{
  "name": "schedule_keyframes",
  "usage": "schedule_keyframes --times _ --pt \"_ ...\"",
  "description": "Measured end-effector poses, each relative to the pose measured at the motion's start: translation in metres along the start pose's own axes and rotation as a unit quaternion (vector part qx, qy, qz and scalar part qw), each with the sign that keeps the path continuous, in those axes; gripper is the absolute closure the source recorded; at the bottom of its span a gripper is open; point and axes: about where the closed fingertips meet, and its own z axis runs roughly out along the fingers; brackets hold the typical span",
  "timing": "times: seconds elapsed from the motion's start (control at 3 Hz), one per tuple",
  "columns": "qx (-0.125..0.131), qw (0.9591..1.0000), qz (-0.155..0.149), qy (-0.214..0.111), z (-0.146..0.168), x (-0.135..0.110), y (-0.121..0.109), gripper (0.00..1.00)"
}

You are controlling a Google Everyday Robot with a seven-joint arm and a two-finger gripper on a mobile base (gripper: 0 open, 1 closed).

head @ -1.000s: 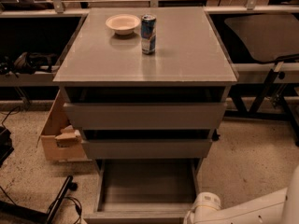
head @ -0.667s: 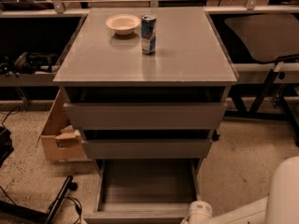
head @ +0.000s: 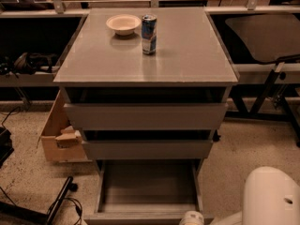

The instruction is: Close bottom drawer

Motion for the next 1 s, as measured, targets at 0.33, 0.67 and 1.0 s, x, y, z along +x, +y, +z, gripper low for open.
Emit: schedule_keyframes --times 0.33,0.67,1.0 --pt "0.026 0.9996 0.001 -0.009 0.022 -0.013 -0.019 1.0" --pt "0.074 0.9971 0.01 -0.013 0.031 -0.027 -0.046 1.0" --pt "0.122 0.9923 0.022 -0.012 0.029 -0.038 -0.063 1.0"
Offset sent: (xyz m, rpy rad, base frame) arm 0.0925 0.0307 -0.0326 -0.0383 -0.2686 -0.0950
